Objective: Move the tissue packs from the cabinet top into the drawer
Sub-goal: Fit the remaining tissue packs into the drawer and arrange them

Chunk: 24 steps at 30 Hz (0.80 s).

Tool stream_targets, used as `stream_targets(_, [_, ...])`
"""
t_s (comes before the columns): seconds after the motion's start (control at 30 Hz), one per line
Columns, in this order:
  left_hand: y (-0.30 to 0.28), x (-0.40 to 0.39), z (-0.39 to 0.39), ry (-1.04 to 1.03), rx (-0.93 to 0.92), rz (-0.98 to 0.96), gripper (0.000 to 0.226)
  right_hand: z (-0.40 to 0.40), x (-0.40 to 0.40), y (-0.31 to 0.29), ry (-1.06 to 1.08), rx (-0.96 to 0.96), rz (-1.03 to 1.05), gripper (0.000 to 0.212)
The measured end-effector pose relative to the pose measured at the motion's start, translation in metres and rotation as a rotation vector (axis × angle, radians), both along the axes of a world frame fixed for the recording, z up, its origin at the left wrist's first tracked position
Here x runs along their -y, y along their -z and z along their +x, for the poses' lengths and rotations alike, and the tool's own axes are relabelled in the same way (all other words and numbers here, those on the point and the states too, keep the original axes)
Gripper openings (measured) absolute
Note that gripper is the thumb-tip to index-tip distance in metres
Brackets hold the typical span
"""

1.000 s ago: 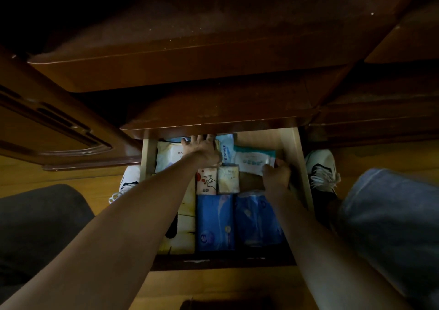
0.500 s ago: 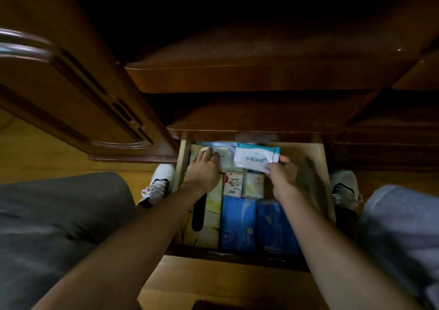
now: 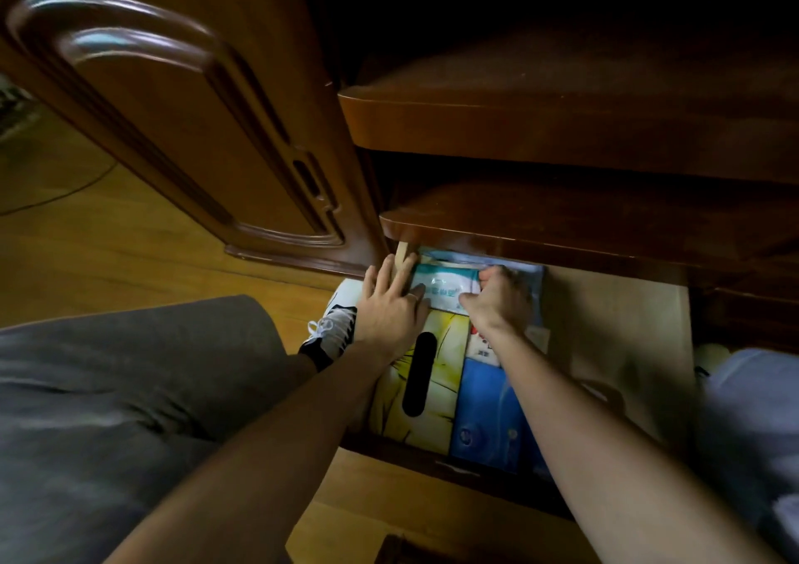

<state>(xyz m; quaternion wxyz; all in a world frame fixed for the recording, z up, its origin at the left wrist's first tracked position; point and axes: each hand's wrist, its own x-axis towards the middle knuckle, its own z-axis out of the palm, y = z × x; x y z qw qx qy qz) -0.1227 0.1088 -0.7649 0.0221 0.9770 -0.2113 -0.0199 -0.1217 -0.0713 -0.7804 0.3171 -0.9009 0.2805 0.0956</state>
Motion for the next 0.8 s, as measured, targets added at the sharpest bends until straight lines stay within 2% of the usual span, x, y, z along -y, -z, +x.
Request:
stream_targets(0.13, [-0.002, 0.012, 0.002, -0.046, -0.013, 0.07, 0.058, 0.007, 0.006, 0.012, -0.102, -0.053, -0.21, 0.058])
stream_targets(0.4, [-0.021, 0.022, 0.012, -0.1, -0.19, 0.058, 0.064, 0.001, 0.026, -0.009, -0.131, -0.023, 0.124, 0.028])
stream_targets(0.47, [-0.035, 0.021, 0.008, -0.07, -0.202, 0.031, 0.059, -0.008, 0.033, -0.027, -0.183, -0.007, 0.154, 0.031])
stream_targets(0.53, [-0.058, 0.016, 0.006, -0.097, -0.164, -0.018, 0.05, -0.018, 0.041, -0.05, -0.217, -0.012, 0.172, 0.034])
stream_targets(0.63, [-0.106, 0.011, 0.004, -0.189, -0.014, -0.183, 0.038, -0.033, 0.057, -0.102, -0.242, 0.007, 0.143, 0.034])
stream_targets(0.8, [-0.208, 0.011, -0.006, -0.046, 0.183, -0.323, 0.028, -0.055, 0.084, -0.206, -0.315, 0.193, 0.11, 0.018])
